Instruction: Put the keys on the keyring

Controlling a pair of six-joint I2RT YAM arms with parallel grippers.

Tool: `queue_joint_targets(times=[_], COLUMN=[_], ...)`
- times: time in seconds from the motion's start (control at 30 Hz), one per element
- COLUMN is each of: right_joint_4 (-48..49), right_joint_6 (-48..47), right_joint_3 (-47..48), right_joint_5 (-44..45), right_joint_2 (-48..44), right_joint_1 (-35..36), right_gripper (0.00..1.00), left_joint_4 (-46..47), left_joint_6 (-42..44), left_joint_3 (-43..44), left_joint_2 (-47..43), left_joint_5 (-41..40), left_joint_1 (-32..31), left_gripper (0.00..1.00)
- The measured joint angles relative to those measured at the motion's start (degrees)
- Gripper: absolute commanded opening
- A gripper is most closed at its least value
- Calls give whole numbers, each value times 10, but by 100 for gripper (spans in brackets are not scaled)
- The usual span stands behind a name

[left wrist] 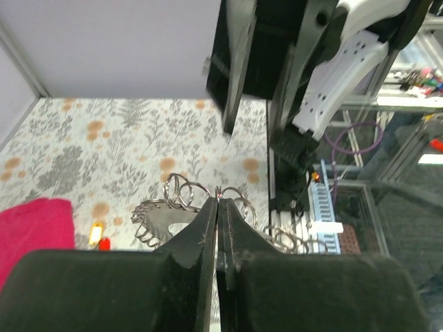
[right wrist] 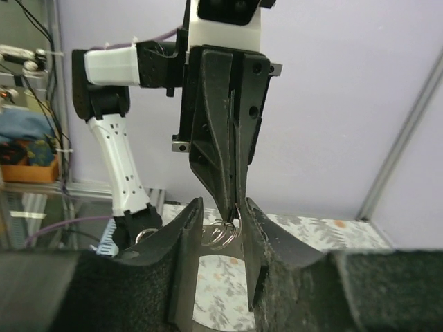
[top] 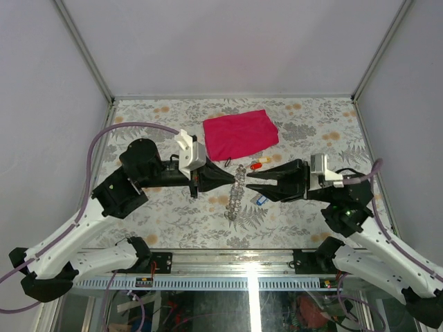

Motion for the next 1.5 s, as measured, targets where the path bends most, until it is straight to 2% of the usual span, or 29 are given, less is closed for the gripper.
queue_joint_targets(times=[0.2, 0.5, 0.83, 1.13, 1.23, 1.5], right_joint_4=[-157, -330, -363, -384, -386, -395], right_joint_6=[-100, -196, -226, -264, -272, -275], right_joint_3=[31, 65, 65, 81, 87, 94], right_joint_5=[17, 19, 26, 95, 98, 90], right_joint_2=[-53, -27, -17, -11, -1, 30], right_joint_1=[0, 0, 0, 0, 0, 0], right_gripper=[39, 36, 32, 11, 7, 6], left_joint_4=[-106, -194, -185, -127, -105, -89], left_joint_6=[69, 133, 114, 118, 121, 126], left_joint_3=[31, 69, 69, 40, 25, 24], left_joint_2=[9, 40, 65, 59, 48, 45], left_joint_5=[-9, -10, -36, -35, -34, -23], left_joint_1=[0, 0, 0, 0, 0, 0], left_gripper=[0, 0, 0, 0, 0, 0])
